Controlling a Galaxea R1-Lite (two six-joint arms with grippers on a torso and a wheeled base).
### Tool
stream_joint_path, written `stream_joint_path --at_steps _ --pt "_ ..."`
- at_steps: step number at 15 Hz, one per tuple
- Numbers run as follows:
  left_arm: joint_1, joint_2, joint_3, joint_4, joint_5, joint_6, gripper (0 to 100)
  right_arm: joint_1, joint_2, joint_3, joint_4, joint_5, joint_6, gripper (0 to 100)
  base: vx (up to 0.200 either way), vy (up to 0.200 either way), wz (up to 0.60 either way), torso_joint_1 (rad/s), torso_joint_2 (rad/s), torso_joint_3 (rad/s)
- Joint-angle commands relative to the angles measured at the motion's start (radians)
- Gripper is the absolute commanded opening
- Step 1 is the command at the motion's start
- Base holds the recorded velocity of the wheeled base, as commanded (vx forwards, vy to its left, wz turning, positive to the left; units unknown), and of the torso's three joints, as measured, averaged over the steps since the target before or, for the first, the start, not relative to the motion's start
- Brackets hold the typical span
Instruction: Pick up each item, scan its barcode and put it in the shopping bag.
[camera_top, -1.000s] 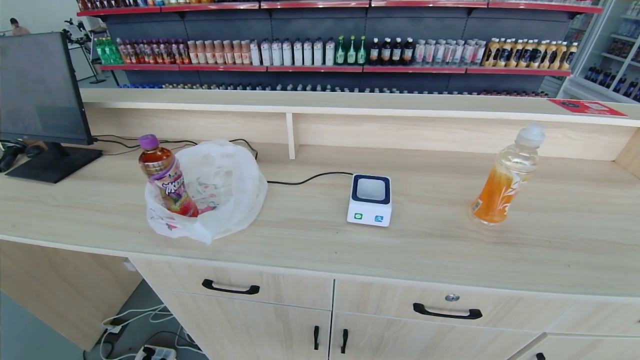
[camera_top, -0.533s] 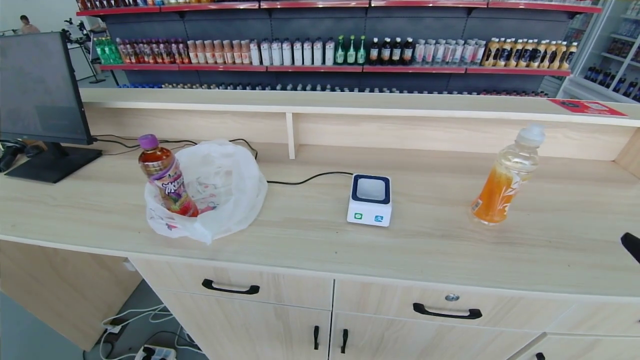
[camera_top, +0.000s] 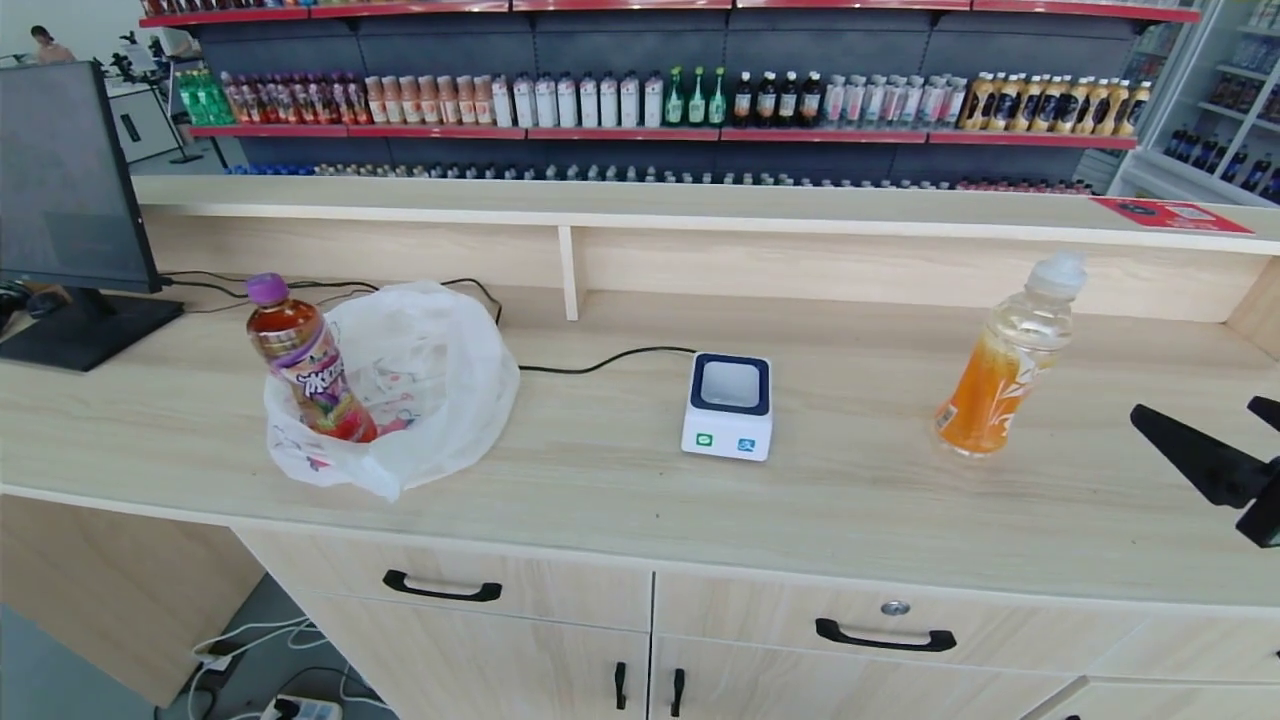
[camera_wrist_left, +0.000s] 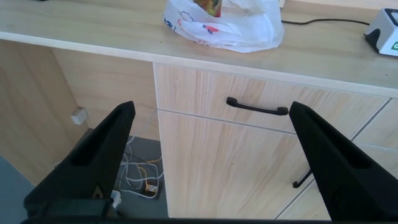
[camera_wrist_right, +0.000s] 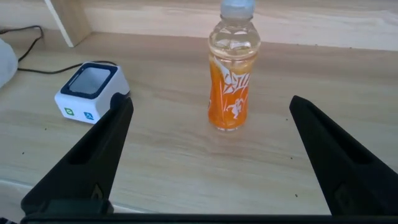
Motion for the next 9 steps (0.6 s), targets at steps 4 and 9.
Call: stream_joint_path --at_steps 4,9 --pt "0.0 0.0 0.0 -0.001 0.0 0.0 100 -0.014 0.042 0.009 0.0 -0.003 0.007 100 0.0 0.0 0.0 0.0 0.0 0.0" --pt "0.0 0.0 0.0 -0.001 0.0 0.0 100 -0.03 0.289 -0.098 -0.163 -0.012 -0.001 100 0.0 0.0 0.0 0.0 0.0 0.0"
